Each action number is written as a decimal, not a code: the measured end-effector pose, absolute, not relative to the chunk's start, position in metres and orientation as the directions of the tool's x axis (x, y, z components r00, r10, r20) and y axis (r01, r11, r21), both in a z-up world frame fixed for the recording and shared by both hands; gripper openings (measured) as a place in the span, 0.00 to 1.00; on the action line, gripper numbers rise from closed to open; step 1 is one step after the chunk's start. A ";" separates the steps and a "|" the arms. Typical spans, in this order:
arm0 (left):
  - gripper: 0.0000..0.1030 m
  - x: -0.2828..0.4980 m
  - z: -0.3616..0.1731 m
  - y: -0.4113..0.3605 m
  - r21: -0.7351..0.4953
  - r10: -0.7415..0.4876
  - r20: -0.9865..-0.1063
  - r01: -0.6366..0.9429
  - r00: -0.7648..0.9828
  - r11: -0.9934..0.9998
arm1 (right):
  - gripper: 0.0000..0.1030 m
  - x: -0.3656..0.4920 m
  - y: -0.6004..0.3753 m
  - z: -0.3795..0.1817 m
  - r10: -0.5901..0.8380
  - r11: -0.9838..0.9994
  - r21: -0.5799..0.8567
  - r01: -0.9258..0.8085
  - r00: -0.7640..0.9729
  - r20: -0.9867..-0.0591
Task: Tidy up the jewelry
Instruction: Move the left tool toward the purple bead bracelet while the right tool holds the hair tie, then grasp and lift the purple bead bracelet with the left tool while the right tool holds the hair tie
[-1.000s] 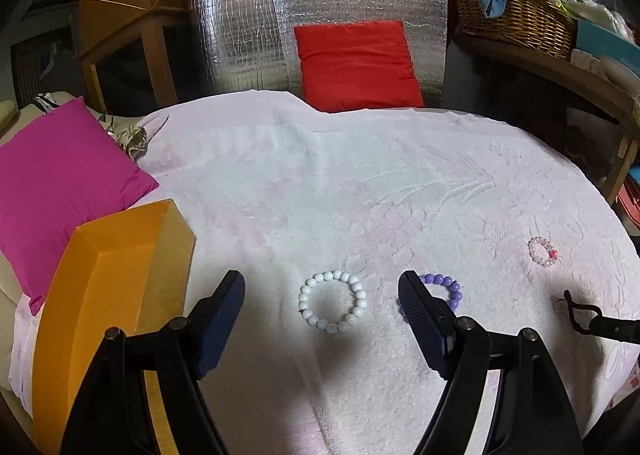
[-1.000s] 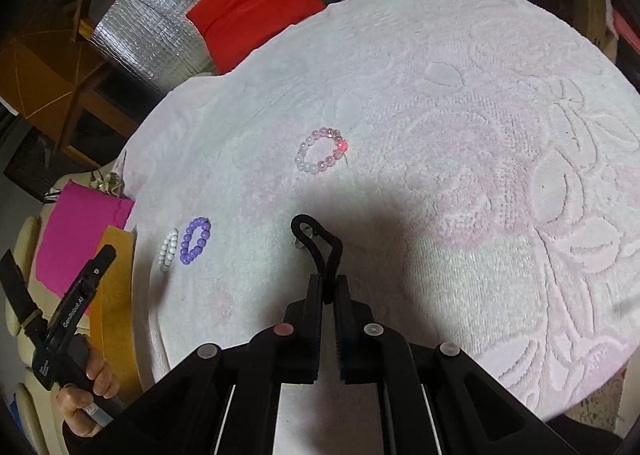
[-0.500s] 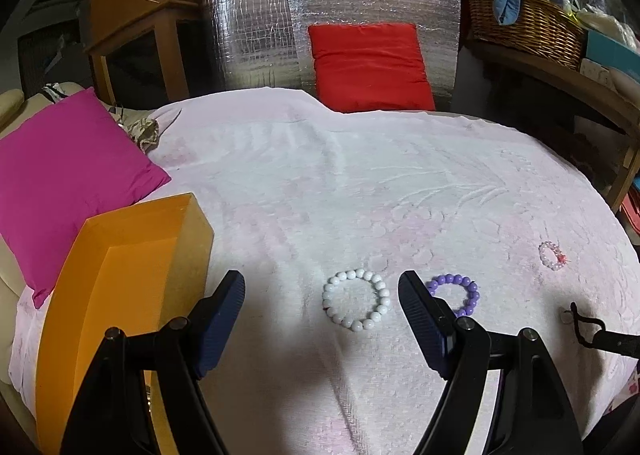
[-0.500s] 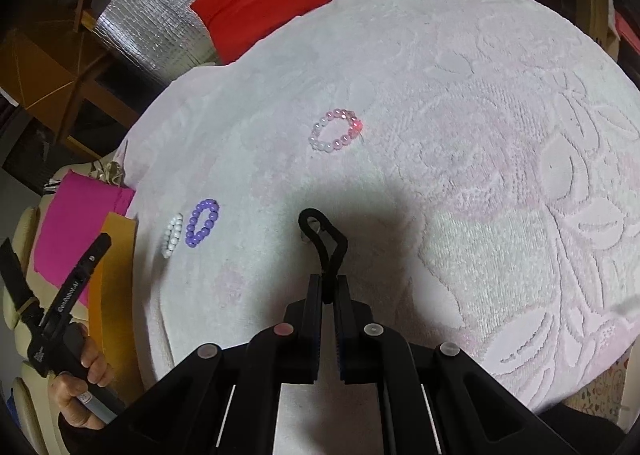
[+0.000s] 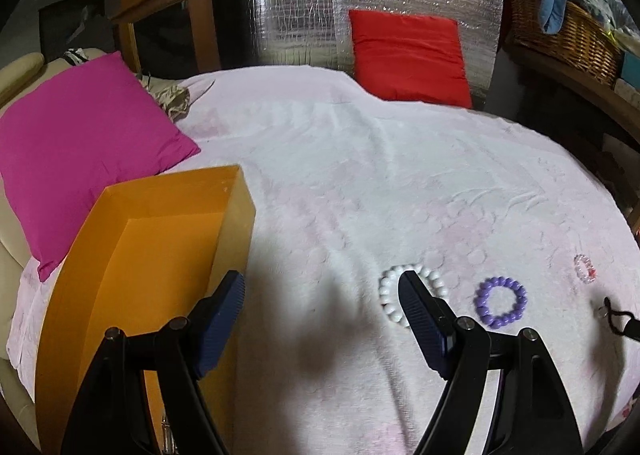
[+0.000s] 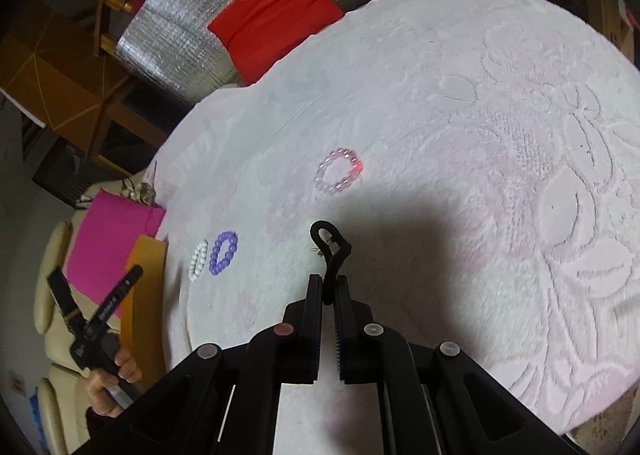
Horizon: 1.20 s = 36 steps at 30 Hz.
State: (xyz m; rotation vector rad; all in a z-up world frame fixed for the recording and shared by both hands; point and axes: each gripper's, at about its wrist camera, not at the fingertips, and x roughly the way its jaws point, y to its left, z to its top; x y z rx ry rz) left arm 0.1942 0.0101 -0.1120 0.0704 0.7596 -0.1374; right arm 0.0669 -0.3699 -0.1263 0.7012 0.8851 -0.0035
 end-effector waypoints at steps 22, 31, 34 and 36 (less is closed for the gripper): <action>0.77 0.177 -0.132 -0.088 0.023 -0.279 -0.747 0.444 0.603 0.896 | 0.08 0.067 -0.407 -0.138 0.313 0.700 0.623 0.348 0.636 -0.706; 0.77 0.177 -0.139 -0.090 -0.076 -0.364 -0.770 0.490 0.525 0.868 | 0.24 0.066 -0.415 -0.145 0.307 0.663 0.634 0.398 0.628 -0.715; 0.77 0.179 -0.141 -0.093 -0.089 -0.370 -0.775 0.492 0.512 0.866 | 0.24 0.069 -0.411 -0.147 0.312 0.668 0.631 0.395 0.621 -0.719; 0.77 0.180 -0.143 -0.094 -0.097 -0.371 -0.777 0.486 0.508 0.869 | 0.24 0.071 -0.407 -0.149 0.314 0.672 0.627 0.394 0.614 -0.724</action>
